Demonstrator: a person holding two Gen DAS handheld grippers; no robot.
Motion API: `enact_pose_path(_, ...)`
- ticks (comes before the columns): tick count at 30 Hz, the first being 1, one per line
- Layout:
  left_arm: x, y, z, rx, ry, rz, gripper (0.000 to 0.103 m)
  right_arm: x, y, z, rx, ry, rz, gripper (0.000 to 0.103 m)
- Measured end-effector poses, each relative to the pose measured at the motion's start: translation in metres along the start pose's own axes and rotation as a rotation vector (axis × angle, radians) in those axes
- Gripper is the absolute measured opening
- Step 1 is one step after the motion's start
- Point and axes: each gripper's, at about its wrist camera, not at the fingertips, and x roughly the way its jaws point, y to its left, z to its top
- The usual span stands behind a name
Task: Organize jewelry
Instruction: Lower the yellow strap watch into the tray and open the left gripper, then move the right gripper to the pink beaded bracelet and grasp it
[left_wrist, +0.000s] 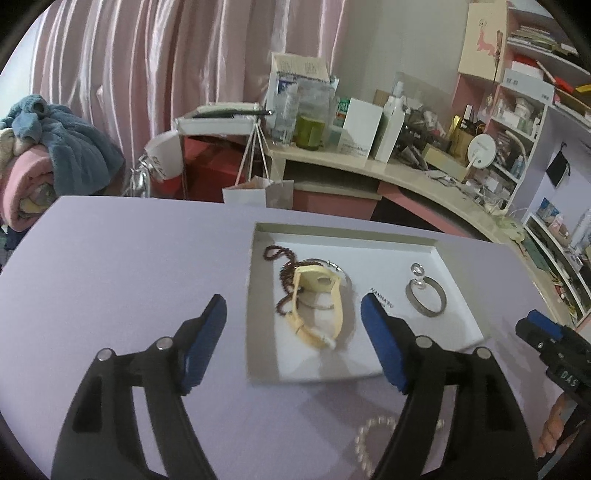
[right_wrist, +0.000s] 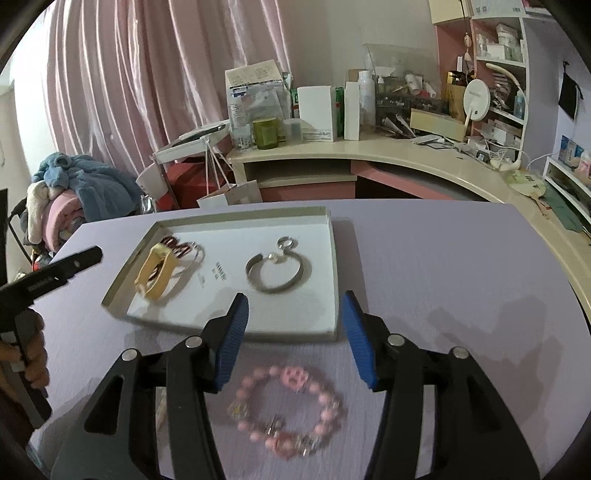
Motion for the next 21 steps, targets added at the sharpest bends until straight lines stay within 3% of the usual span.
enact_pose_path(11, -0.086, 0.020, -0.045, 0.020, -0.084, 0.018, 0.085, -0.027, 0.023, -0.062, -0.051, 0.025, -0.012, 0.054)
enact_pose_path(21, -0.115, 0.034, -0.058, -0.001, -0.113, 0.023, 0.085, -0.040, 0.017, -0.072, -0.013, 0.019, -0.037, 0.054)
